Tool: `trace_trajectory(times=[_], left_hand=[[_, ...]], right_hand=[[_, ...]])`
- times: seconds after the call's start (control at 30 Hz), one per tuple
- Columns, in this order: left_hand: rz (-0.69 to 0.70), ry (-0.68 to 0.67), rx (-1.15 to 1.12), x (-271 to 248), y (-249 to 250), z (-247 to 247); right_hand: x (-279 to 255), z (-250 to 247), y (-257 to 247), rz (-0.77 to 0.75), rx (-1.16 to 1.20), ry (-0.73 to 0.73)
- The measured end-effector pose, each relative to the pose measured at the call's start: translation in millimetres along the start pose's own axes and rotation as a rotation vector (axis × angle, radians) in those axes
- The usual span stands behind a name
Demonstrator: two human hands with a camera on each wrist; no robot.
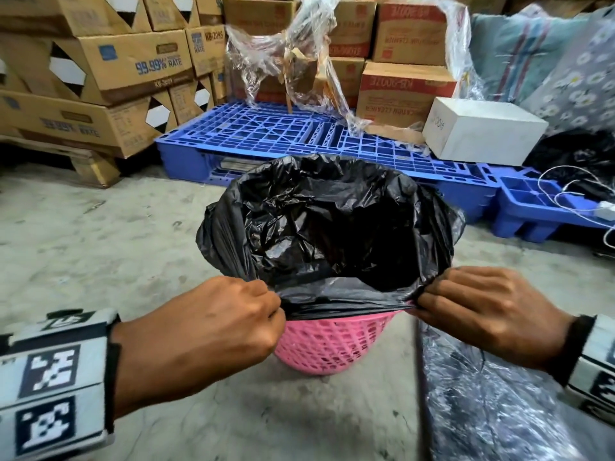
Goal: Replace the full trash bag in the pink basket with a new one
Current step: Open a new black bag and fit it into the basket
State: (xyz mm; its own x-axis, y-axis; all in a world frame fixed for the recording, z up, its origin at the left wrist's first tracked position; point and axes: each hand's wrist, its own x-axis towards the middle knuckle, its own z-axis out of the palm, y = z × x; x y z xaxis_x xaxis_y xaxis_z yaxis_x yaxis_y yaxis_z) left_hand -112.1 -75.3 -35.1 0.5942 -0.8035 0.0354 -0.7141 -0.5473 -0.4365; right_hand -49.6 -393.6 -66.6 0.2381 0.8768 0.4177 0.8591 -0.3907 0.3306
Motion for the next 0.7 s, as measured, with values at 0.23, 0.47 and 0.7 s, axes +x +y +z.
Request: trace_trajectory(times=[0.23, 0.47, 0.7], left_hand=[[0.124, 0.011, 0.045, -0.8, -3.6, 5.3], [0.121, 0.064, 0.123, 2.2, -9.4, 19.1], [0.230, 0.007, 0.146, -1.9, -10.1, 31.5]], right_hand=[[-9.1, 0.5, 1.7, -0.064, -0.027, -0.036], [-5.8, 8.0, 0.8, -0.036, -0.060, -0.115], [-4.5, 5.9, -10.2, -0.093, -0.179, -0.121]])
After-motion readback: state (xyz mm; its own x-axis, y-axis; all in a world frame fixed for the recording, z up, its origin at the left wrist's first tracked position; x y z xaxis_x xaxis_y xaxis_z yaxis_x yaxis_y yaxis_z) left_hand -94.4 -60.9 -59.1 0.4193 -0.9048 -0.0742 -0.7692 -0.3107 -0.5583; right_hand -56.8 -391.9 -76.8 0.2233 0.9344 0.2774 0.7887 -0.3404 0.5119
